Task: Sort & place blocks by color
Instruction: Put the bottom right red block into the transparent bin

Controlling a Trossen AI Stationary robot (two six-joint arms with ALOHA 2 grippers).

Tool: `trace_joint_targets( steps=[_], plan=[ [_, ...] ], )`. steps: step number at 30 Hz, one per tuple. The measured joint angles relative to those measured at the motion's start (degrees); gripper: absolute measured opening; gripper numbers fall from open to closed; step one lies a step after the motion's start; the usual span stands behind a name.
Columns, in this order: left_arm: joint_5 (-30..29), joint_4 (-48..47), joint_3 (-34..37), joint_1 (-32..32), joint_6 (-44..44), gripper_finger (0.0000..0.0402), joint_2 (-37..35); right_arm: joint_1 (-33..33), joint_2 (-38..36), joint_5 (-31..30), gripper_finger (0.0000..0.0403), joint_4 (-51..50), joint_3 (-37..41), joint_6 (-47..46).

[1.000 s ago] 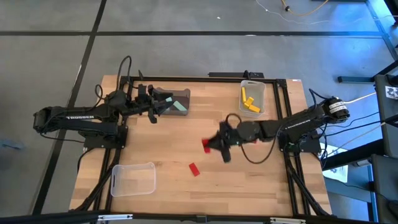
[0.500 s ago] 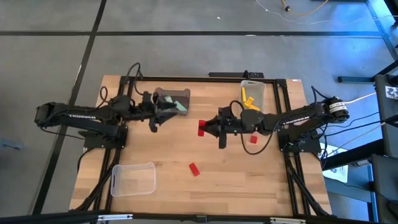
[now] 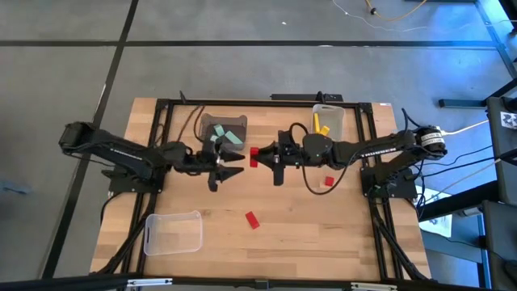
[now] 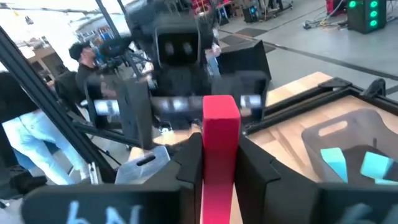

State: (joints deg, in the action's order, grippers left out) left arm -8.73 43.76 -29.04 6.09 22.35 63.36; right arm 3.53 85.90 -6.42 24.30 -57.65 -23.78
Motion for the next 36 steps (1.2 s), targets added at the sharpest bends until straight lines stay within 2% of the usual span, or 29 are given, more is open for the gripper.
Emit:
trace_joint_targets(
  steps=[9, 14, 18, 23, 29, 34, 36],
  plan=[
    [-2.69, 0.58, -5.08, 0.3, 1.1, 0.0228, 8.15, 0.15, 0.69, 0.9, 0.0058, 3.2, -0.04, -0.17],
    [0.15, 0.44, -8.96, -0.69, 0.04, 0.0228, 11.81, 0.15, 0.69, 0.94, 0.0058, 3.11, -0.04, -0.05],
    [1.47, -0.4, -9.44, -0.96, 0.67, 0.0221, 12.33, 0.15, 0.69, 1.05, 0.0058, 3.29, -0.04, 0.03],
    [0.94, -4.15, -9.45, -0.96, 1.14, 0.0164, 11.42, 0.15, 0.69, 1.21, 0.0058, 2.33, -0.04, 0.14],
    [1.58, -4.49, -9.44, -0.94, 1.03, 0.0046, 11.38, 0.14, 0.66, 2.88, 0.0058, 1.71, -0.04, 0.2],
    [1.44, -4.92, -9.46, -0.94, 1.01, 0.0047, 11.38, 0.03, 0.66, 5.63, 0.006, 1.64, -0.04, 0.5],
    [1.35, -5.33, -9.46, -0.94, 0.97, 0.0047, 11.38, 0.07, 0.66, 5.58, 0.009, 1.41, -0.04, 0.24]
  ],
)
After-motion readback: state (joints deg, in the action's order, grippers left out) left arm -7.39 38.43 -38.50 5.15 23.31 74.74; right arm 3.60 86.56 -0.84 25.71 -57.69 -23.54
